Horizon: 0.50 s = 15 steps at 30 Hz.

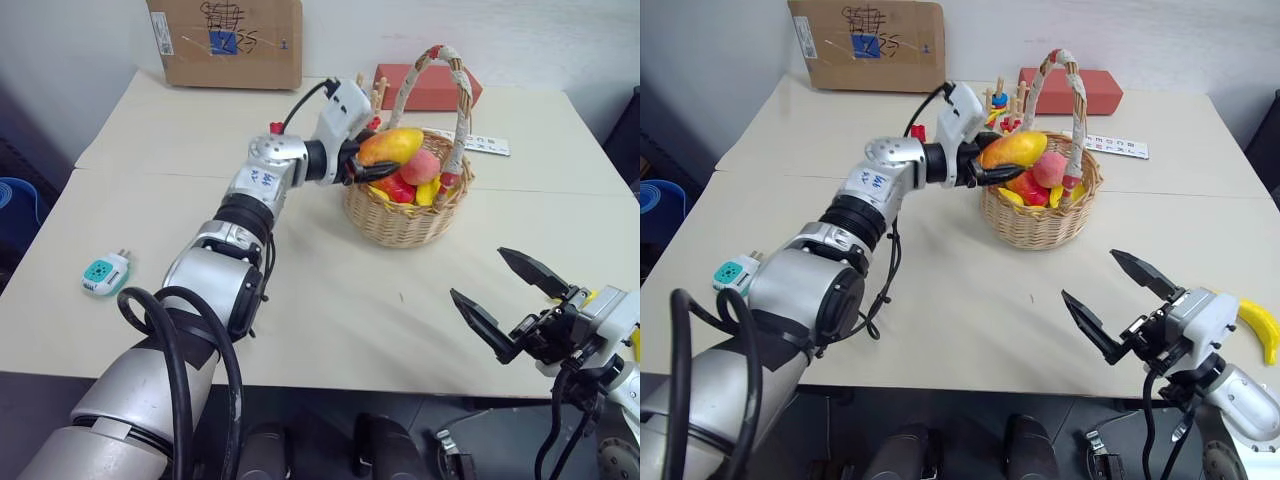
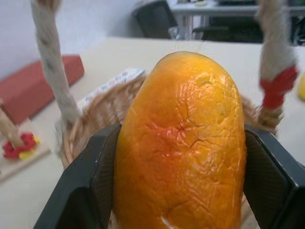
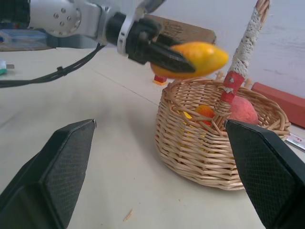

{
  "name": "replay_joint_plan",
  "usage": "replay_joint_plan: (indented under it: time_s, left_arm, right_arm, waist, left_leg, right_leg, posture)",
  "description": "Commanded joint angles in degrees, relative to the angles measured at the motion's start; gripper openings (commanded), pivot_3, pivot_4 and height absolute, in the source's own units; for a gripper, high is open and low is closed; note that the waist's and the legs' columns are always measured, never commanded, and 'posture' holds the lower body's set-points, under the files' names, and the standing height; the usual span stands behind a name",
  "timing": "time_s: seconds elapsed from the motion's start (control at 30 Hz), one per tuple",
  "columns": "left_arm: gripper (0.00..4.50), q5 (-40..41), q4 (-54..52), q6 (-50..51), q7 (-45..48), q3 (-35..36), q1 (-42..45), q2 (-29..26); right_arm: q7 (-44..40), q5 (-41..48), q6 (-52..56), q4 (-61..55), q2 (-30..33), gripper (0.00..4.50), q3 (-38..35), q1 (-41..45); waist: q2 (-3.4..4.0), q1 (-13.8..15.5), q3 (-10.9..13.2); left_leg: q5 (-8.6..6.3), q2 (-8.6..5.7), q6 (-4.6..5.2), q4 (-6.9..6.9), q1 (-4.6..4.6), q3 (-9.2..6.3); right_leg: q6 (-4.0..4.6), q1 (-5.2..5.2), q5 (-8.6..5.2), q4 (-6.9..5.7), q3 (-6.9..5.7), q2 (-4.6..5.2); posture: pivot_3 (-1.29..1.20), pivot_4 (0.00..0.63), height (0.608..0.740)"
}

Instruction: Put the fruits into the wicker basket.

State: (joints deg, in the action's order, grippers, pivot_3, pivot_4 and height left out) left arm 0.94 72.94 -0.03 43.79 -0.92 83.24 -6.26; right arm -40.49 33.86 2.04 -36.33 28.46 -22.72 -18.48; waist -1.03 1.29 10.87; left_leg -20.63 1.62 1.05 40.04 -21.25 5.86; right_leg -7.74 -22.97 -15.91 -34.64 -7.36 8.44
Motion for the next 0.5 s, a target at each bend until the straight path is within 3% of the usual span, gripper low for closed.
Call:
replay_joint_plan:
  time_s: [0.03,0.27,0.4,0.5]
  left_arm:
    - [4.46,1.7,-1.1,-1.1,-0.2,2.5,1.4,1.1]
    - [4.46,5.2,-4.0,-7.7,5.3,7.0,-0.4,-1.4]
    - [4.46,8.2,-10.1,-14.0,17.4,8.7,-7.4,-8.1]
    - [4.46,11.5,-18.4,-12.7,28.1,8.8,-15.4,-13.9]
  right_arm:
    - [1.0,-0.2,-1.9,-2.6,-0.8,4.5,-1.6,-1.5]
    - [1.5,0.3,-3.4,-1.4,-1.9,4.5,-4.1,-4.5]
    - [-0.9,0.1,-7.0,1.5,-3.3,4.5,-10.5,-11.9]
    - [-1.3,0.2,-11.0,4.5,-6.1,4.5,-16.7,-17.1]
  waist:
    - [0.0,0.1,0.0]
    - [0.0,0.2,0.0]
    - [0.05,-0.3,0.0]
    - [0.12,-0.6,-0.1]
  left_leg:
    - [0.0,0.0,0.0,0.0,-0.01,0.0]
    - [-0.01,-0.01,0.02,0.0,-0.03,-0.01]
    - [-0.01,0.01,0.01,-0.07,0.05,0.08]
    - [0.0,0.03,-0.01,-0.09,0.11,0.1]
  right_leg:
    - [0.0,-0.01,0.0,0.0,0.0,0.0]
    - [0.0,-0.01,0.0,0.03,-0.03,0.01]
    - [0.02,-0.03,-0.01,0.0,0.04,0.0]
    - [0.05,-0.04,-0.02,-0.09,0.06,-0.02]
  posture:
    - [0.0,0.15,0.74]
    - [0.0,0.15,0.74]
    - [0.0,0.15,0.74]
    - [0.0,0.15,0.74]
